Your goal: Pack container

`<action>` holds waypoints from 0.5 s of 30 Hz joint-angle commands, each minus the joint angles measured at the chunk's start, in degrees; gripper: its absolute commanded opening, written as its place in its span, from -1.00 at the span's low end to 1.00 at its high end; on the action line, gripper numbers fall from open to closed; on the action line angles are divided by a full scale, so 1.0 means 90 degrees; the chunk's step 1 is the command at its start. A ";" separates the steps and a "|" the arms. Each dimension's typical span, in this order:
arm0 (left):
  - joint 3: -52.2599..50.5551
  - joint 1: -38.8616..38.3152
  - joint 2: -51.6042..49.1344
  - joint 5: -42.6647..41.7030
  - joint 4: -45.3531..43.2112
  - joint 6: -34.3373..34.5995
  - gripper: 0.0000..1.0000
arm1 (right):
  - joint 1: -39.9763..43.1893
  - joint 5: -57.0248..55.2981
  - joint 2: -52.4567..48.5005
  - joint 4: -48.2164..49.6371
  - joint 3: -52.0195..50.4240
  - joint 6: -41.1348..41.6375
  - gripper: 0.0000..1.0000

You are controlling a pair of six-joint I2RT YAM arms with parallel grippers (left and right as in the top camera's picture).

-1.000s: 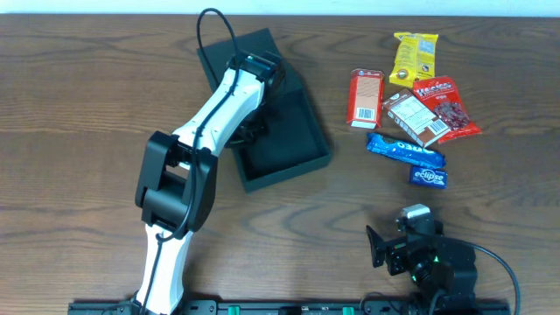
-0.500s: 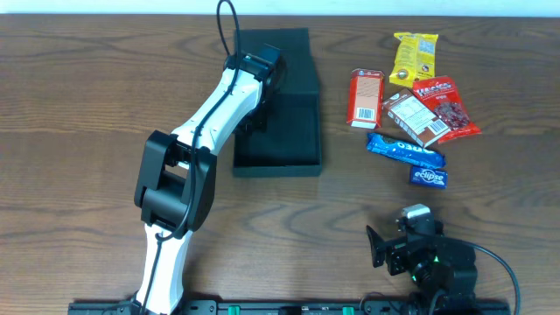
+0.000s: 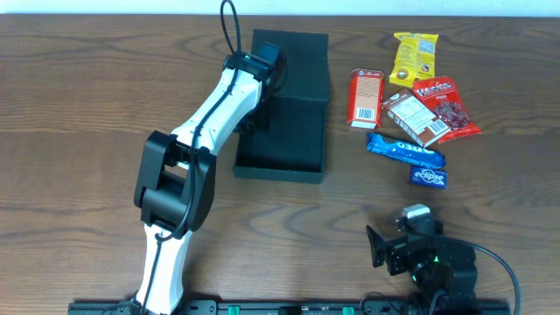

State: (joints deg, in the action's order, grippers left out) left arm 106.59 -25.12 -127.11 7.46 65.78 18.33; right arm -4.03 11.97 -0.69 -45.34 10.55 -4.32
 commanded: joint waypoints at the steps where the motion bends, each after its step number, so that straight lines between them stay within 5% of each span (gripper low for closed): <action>1: -0.0027 -0.0015 0.0041 -0.0304 0.0095 0.0682 -0.88 | 0.0022 0.0005 0.0041 -0.0010 -0.0049 0.0097 0.98; 13: -0.0027 -0.0015 0.0041 -0.0622 0.0114 0.1115 -0.88 | 0.0022 0.0005 0.0041 -0.0010 -0.0049 0.0097 0.99; 15: -0.0027 -0.0015 0.0041 -0.0624 0.0117 0.1115 -0.74 | 0.0022 0.0005 0.0041 -0.0010 -0.0049 0.0097 0.98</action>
State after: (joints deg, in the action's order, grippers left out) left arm 106.59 -25.17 -126.96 3.36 66.67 26.85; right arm -4.03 11.97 -0.69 -45.34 10.55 -4.32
